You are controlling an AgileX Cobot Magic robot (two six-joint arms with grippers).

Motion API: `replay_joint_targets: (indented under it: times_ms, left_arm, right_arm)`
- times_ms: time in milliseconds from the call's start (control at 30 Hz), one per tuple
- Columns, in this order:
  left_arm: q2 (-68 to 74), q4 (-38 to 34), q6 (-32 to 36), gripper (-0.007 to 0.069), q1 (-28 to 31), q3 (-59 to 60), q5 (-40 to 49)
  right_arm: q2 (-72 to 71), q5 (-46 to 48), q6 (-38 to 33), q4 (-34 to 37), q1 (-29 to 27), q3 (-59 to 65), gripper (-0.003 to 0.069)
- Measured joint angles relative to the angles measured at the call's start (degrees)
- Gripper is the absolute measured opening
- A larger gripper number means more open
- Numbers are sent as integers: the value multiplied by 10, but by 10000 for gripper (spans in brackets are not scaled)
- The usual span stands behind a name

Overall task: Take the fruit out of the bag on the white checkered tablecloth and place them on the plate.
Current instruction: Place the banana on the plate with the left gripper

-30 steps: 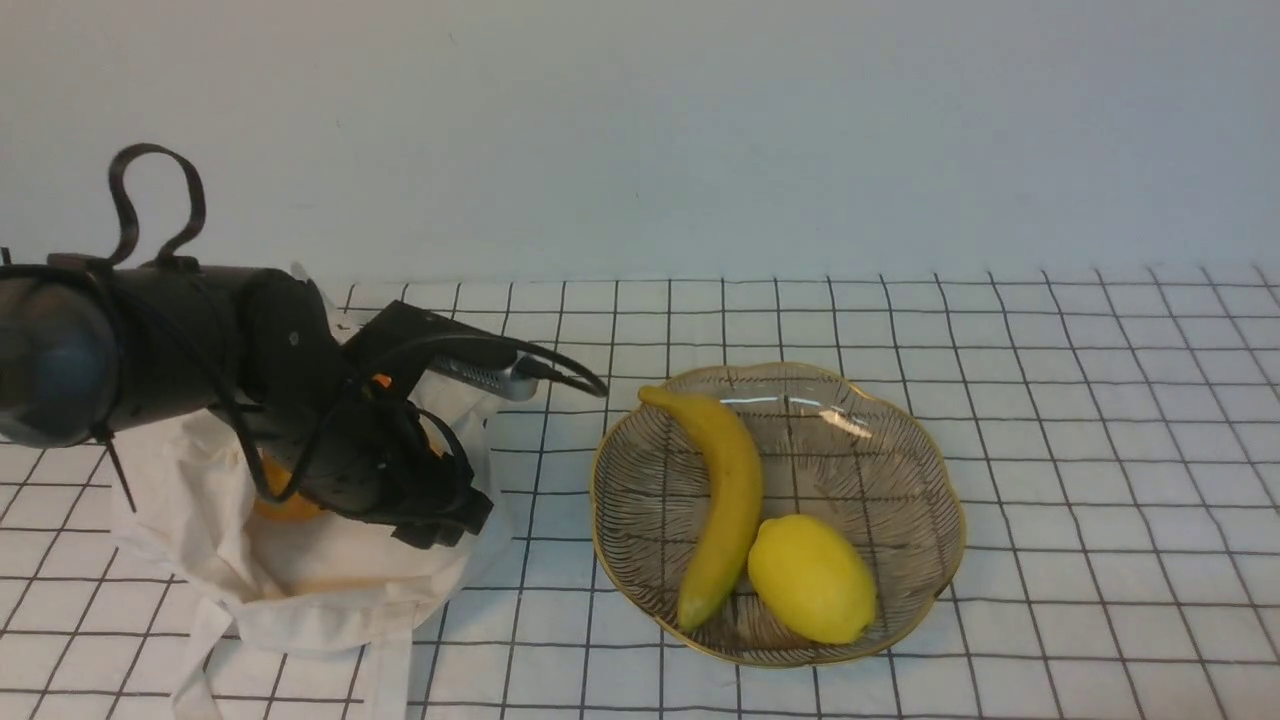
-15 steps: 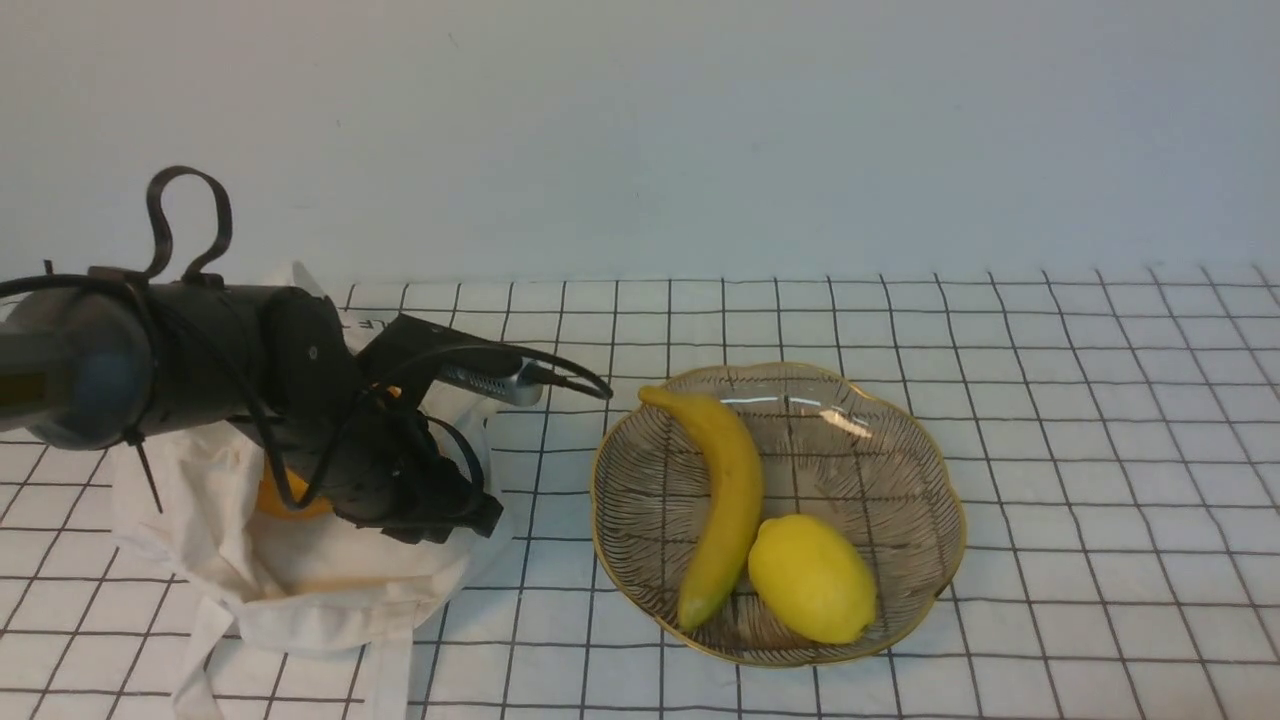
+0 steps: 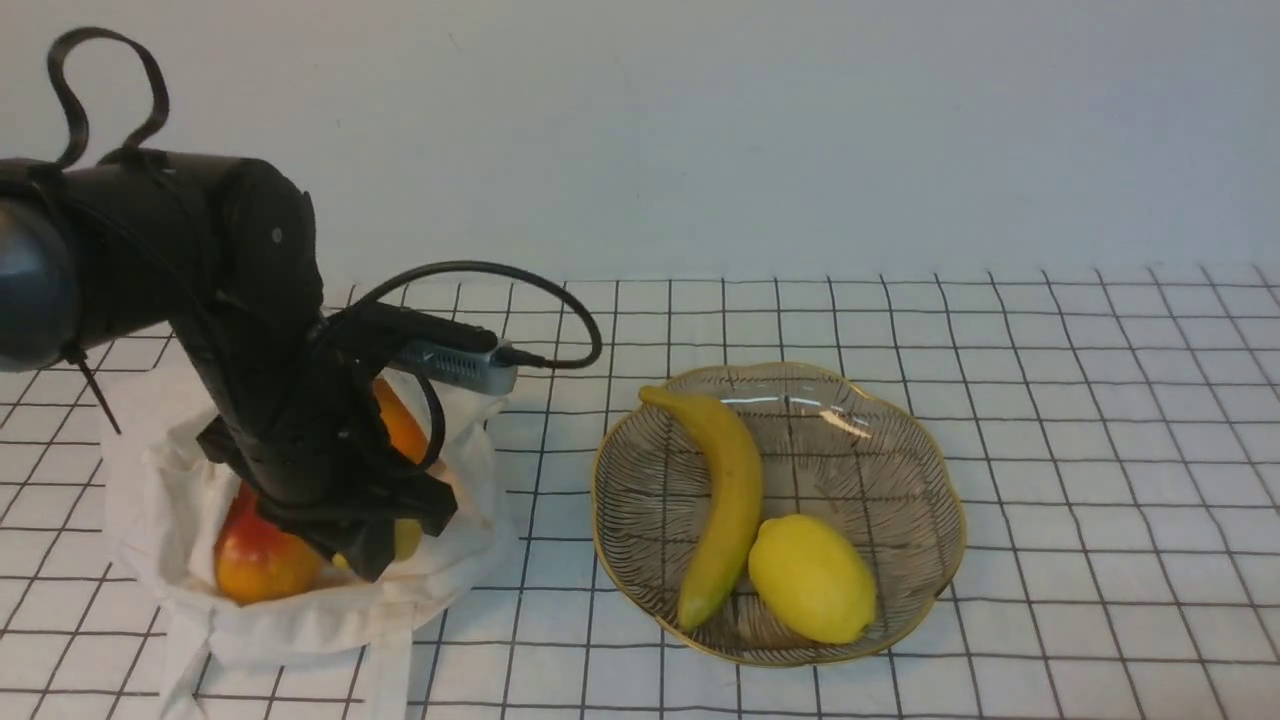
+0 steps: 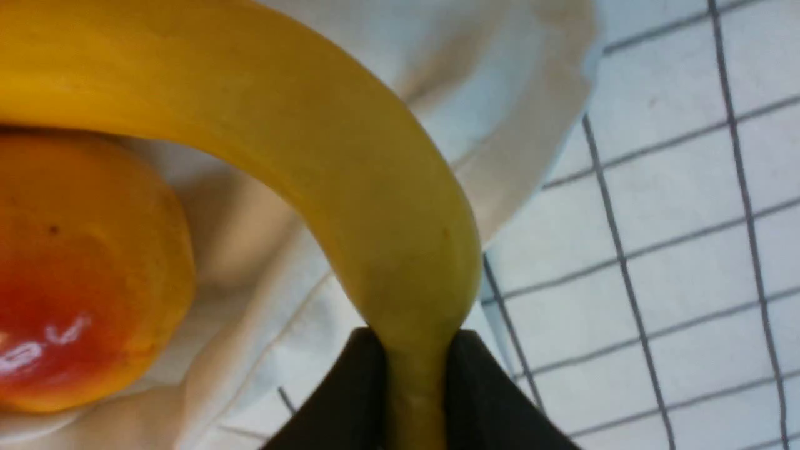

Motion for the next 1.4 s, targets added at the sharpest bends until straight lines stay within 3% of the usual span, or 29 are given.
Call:
replay_joint_targets:
  times_ms: [367, 633, 867, 1000, 1100, 1267, 1400]
  left_arm:
    - [-105, -36, 1, 94, 0, 0, 44]
    - [-150, -210, 43, 94, 0, 0, 54]
    - [-187, -265, 47, 94, -14, 0, 54]
    - [-210, -292, 77, 94, -63, 0, 53]
    - [-208, -323, 131, 94, -118, 0, -7]
    - [-154, -398, 234, 94, -212, 0, -230]
    - [-80, -437, 327, 94, -262, 0, -356]
  right_arm:
    - [0, 0, 0, 0, 0, 0, -14]
    - [0, 0, 0, 0, 0, 0, -14]
    - [0, 0, 0, -1, 0, 0, -14]
    - [0, 0, 0, -1, 0, 0, -14]
    - [0, 0, 0, -1, 0, 0, -14]
    - [0, 0, 0, -1, 0, 0, -14]
    - [0, 0, 0, -1, 0, 0, -14]
